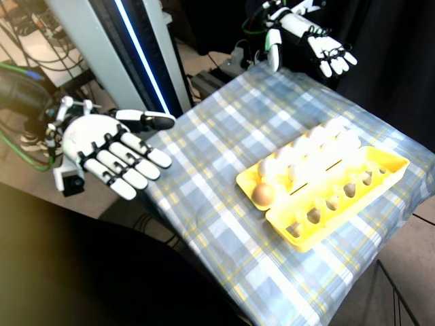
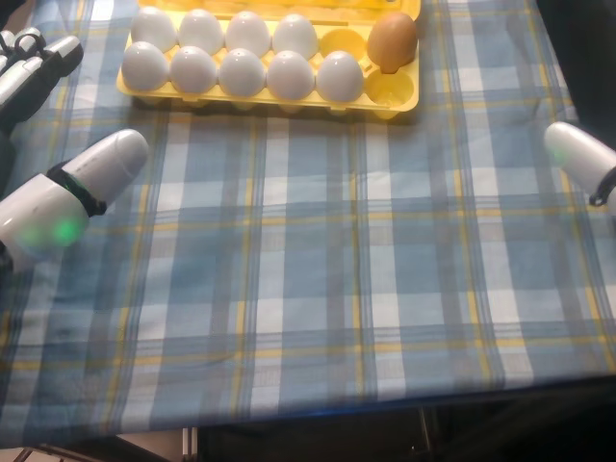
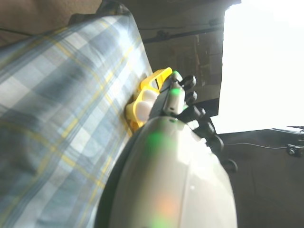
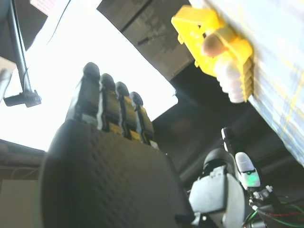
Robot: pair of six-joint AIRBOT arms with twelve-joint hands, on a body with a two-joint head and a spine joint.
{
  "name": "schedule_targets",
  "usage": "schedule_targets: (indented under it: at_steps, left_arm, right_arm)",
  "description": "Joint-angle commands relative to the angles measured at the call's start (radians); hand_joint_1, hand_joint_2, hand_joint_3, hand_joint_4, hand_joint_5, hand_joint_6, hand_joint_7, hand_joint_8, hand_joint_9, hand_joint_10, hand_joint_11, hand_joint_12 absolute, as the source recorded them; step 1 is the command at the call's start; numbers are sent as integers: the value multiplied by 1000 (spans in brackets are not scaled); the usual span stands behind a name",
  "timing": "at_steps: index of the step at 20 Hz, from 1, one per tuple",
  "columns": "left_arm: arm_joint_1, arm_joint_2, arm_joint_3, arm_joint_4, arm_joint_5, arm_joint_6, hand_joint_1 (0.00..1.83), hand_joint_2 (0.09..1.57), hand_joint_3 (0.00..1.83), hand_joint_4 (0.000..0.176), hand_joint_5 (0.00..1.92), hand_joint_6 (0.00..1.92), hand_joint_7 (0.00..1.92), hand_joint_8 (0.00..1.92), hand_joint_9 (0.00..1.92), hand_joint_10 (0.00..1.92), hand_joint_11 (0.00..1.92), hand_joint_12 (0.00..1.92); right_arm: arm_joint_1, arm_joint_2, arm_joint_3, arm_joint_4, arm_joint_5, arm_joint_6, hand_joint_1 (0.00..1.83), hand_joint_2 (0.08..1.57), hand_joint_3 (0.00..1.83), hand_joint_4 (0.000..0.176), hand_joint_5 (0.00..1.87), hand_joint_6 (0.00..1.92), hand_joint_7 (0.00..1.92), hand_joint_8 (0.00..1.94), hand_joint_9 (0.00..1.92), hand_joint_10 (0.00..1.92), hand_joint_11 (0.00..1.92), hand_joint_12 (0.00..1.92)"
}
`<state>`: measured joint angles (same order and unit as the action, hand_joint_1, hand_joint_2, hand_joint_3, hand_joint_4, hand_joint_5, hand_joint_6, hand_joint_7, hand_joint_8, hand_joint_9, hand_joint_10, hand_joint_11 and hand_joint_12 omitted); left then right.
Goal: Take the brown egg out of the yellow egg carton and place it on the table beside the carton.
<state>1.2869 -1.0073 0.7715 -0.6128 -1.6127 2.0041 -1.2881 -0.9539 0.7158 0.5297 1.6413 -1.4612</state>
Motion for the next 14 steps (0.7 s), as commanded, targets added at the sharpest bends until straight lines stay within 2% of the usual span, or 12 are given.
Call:
schedule_targets:
  at_steps: [1, 3, 4, 6, 7, 9, 10, 12, 13, 14]
  left_arm:
    - [-6, -3, 0, 42, -121, -2, 0, 1017, 25, 41, 306, 5, 165, 2, 84, 4, 0, 0]
    - [-6, -3, 0, 41, -121, -2, 0, 1020, 21, 39, 309, 5, 166, 2, 82, 2, 0, 0]
    - [-6, -3, 0, 41, -121, -2, 0, 1023, 21, 30, 314, 7, 169, 3, 84, 3, 0, 0]
    - [-6, -3, 0, 42, -120, -2, 0, 1027, 18, 25, 318, 7, 166, 1, 84, 2, 0, 0]
    - [-6, -3, 1, 42, -119, -2, 0, 1029, 17, 37, 312, 3, 157, 0, 82, 1, 0, 0]
    - [-6, -2, 1, 42, -116, -2, 0, 1031, 15, 30, 322, 7, 164, 4, 78, 0, 0, 0]
    - [-6, -2, 1, 42, -116, -2, 0, 1033, 15, 20, 327, 8, 164, 3, 72, 0, 0, 0]
    - [-6, -2, 0, 41, -117, -2, 0, 1039, 15, 16, 331, 8, 169, 5, 73, 1, 0, 0]
    - [-6, -2, 1, 40, -115, -1, 0, 1040, 14, 20, 326, 5, 166, 3, 69, 0, 0, 0]
    - [-6, -2, 1, 40, -114, -1, 0, 1034, 10, 29, 315, 0, 159, 0, 60, 0, 0, 0]
  right_arm:
    - [9, -1, 5, -40, 121, 2, 0, 1189, 21, 0, 119, 8, 149, 9, 0, 0, 0, 0]
    - [9, -1, 6, -40, 121, 2, 0, 1189, 17, 0, 123, 7, 155, 10, 0, 0, 4, 2]
    - [9, -1, 6, -40, 121, 2, 0, 1186, 13, 0, 116, 4, 147, 5, 0, 0, 0, 0]
    - [11, -1, 10, -40, 120, 2, 0, 1190, 12, 0, 124, 6, 142, 2, 0, 0, 0, 0]
    - [18, -1, 14, -41, 118, 3, 0, 1183, 7, 0, 125, 6, 146, 3, 0, 0, 0, 0]
    - [43, 8, 24, -59, 99, 3, 0, 1151, 0, 0, 143, 10, 186, 15, 27, 9, 26, 11]
    - [54, 10, 29, -65, 82, 3, 0, 1121, 0, 0, 163, 6, 215, 8, 49, 7, 33, 12]
    - [101, 13, 56, -91, 17, 3, 0, 1081, 0, 22, 207, 6, 278, 8, 77, 6, 22, 5]
    - [127, 12, 72, -110, -18, 3, 14, 1042, 0, 26, 254, 7, 316, 6, 86, 3, 4, 0]
    - [153, 9, 91, -126, -53, 3, 55, 1009, 0, 17, 304, 7, 361, 6, 113, 4, 0, 0]
